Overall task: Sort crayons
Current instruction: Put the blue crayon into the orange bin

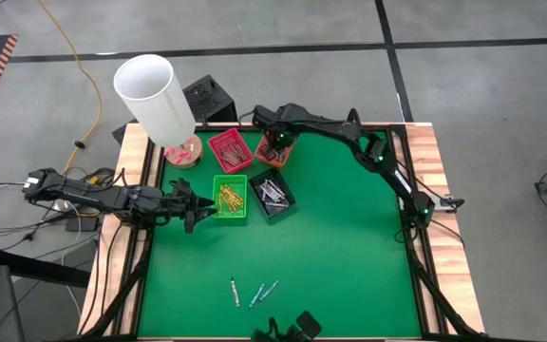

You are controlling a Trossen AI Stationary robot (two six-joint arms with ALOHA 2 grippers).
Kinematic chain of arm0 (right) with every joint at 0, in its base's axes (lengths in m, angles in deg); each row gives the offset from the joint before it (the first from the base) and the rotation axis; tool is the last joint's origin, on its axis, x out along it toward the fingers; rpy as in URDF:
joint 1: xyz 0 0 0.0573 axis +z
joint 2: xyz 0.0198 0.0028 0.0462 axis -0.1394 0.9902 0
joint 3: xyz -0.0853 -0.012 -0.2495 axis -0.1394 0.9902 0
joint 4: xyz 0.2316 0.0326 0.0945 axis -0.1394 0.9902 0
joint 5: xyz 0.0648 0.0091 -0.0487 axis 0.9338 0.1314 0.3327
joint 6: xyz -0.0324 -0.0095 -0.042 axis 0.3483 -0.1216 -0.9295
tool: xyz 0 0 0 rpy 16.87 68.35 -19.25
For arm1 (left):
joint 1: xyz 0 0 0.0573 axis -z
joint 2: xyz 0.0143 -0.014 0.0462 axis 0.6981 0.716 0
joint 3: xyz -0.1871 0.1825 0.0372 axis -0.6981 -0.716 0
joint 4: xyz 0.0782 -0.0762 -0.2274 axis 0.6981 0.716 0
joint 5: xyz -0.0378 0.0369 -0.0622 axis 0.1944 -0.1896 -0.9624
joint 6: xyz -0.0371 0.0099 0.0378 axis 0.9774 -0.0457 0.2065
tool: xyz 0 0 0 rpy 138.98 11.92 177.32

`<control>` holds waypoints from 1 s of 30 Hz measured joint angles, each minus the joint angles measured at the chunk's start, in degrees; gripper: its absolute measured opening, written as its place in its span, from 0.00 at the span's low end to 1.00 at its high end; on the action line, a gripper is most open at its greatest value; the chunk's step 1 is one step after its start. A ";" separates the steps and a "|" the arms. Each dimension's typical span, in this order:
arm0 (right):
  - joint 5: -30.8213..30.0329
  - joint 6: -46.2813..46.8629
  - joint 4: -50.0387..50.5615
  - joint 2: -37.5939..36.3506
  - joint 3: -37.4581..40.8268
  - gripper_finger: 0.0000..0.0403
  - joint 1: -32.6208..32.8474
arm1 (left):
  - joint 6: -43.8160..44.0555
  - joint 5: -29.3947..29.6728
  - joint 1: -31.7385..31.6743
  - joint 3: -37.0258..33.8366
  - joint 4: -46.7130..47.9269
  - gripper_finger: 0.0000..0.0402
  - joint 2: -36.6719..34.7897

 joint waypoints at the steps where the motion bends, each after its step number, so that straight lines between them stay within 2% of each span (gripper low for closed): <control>1: 0.00 -0.73 0.71 -0.99 -0.37 0.31 0.10 | -0.01 0.00 0.00 0.00 0.01 0.44 -0.02; 6: 0.13 -4.80 3.02 -7.40 -1.05 0.30 1.65 | -1.06 0.11 0.00 0.00 -0.06 0.44 -0.01; 8: 2.24 -7.24 3.96 -10.67 -1.08 0.30 2.88 | -1.10 0.22 0.00 0.00 -0.06 0.44 -0.02; 14: 19.77 -13.95 8.00 -18.44 -1.21 0.31 10.36 | -1.29 0.22 0.00 0.00 -0.06 0.44 -0.01; 16: 23.35 -14.08 8.44 -19.95 -1.21 0.31 14.40 | -1.46 0.09 0.00 0.00 -0.08 0.44 -0.02; 26: 23.71 -18.14 7.98 -20.12 -1.15 0.31 39.00 | -1.87 -0.62 0.00 0.00 -0.50 0.44 0.00; 30: 18.09 -17.26 2.90 -20.07 2.62 0.31 47.27 | -1.87 -1.95 0.02 0.00 -0.55 0.44 -0.01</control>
